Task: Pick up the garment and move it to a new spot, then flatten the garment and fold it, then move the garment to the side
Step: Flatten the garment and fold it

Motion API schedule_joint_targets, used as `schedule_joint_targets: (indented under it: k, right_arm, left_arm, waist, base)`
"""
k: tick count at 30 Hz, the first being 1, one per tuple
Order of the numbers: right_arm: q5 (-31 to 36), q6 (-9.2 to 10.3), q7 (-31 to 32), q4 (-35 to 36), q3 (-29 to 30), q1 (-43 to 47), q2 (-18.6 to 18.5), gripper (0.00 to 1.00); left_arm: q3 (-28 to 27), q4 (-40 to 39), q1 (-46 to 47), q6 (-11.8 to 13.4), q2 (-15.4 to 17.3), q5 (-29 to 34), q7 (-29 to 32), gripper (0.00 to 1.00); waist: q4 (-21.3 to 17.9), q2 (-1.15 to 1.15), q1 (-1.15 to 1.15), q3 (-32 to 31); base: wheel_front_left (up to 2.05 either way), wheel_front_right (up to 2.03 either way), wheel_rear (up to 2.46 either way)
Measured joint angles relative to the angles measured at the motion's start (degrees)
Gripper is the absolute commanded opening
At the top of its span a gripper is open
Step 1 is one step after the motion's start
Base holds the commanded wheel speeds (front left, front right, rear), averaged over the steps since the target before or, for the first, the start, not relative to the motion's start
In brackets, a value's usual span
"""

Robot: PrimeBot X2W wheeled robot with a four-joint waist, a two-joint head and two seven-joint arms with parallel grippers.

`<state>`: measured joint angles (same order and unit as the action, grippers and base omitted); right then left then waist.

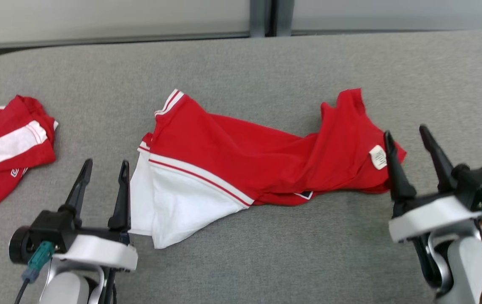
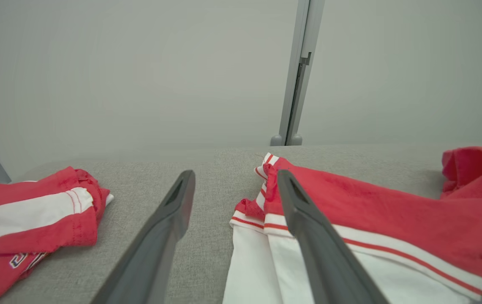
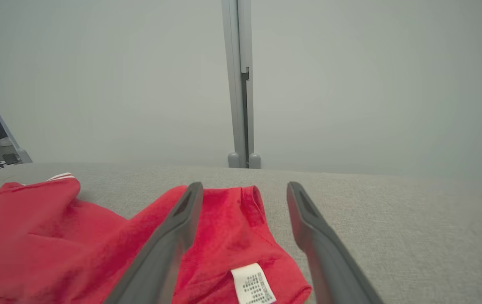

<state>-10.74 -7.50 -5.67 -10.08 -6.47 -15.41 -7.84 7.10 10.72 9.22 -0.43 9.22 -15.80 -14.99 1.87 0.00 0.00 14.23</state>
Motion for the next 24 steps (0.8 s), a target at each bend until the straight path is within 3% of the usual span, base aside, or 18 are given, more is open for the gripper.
schedule_joint_targets:
  k: [9, 24]
  right_arm:
    - [-0.51, 0.0, 4.25, 6.3, 0.77, 9.84, 2.0, 1.0]
    - [-0.15, 0.0, 5.7, 9.11, 0.99, 11.29, 3.0, 1.0]
  left_arm:
    - [-0.74, 0.67, -5.88, 1.01, 0.52, -1.43, 0.7, 1.0]
    - [-0.09, 0.51, -6.5, 1.45, 0.98, -2.08, 2.93, 1.0]
  waist:
    - [-2.92, 0.0, 0.0, -5.81]
    - [-3.19, 0.0, 0.0, -6.72]
  base:
    - [0.0, 0.0, 0.0]
    - [0.0, 0.0, 0.0]
